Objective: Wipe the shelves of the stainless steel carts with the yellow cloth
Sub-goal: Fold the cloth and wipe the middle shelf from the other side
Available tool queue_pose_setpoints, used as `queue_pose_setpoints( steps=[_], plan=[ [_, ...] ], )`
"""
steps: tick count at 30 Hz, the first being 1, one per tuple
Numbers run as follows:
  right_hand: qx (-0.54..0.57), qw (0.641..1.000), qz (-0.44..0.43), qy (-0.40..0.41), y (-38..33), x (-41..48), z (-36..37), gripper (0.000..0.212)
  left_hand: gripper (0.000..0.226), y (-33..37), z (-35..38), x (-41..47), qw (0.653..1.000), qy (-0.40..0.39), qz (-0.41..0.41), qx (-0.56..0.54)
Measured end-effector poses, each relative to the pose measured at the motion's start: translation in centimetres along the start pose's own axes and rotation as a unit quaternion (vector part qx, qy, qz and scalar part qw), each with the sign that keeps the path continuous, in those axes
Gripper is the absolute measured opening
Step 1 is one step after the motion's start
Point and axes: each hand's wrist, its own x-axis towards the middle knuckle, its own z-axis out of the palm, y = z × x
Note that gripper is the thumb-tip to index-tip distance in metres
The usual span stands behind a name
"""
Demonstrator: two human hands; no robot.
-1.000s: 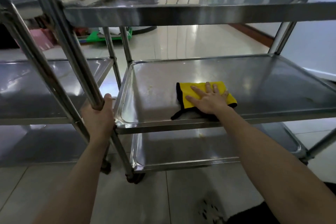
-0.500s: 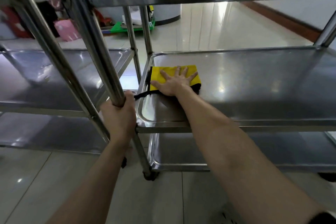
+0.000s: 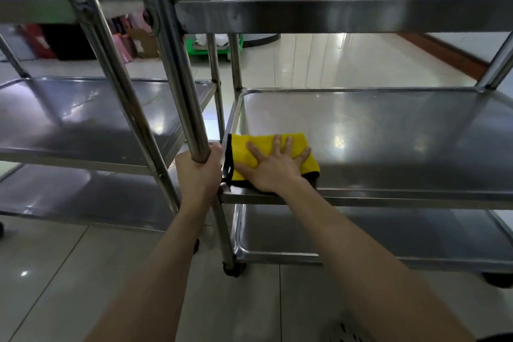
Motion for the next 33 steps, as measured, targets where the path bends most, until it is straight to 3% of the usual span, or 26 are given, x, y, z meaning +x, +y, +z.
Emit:
queue_pose_setpoints(
  steps=[5, 11, 18, 24, 28, 33],
  plan=[
    [-0.002, 0.998, 0.058, -0.001, -0.3, 9.7, -2.5, 0.104, 0.036, -0.7, 0.0, 0.1, 1.0, -0.002, 0.005, -0.01],
    [-0.008, 0.999, 0.047, 0.001, -1.9, 15.4, -3.2, 0.098, 0.044, -0.8, 0.2, 2.1, 1.0, 0.012, 0.022, -0.001],
    [-0.015, 1.0, -0.009, 0.008, -3.4, 8.8, -0.9, 0.086, 0.038, -1.2, 0.7, 3.8, 0.999, 0.037, 0.011, -0.003],
    [0.005, 0.999, -0.048, -0.012, -0.2, 1.4, -0.2, 0.078, 0.042, -0.7, 0.7, 4.0, 0.999, 0.03, 0.011, 0.039],
    [0.01, 1.0, -0.019, -0.023, 5.0, -1.1, -1.2, 0.075, 0.05, -0.3, 0.3, 3.9, 0.998, -0.005, -0.019, 0.059],
    [0.023, 0.996, 0.089, -0.005, 14.7, -4.4, -2.4, 0.079, 0.043, -0.1, -0.7, 4.0, 0.995, -0.071, -0.038, 0.063]
  ],
)
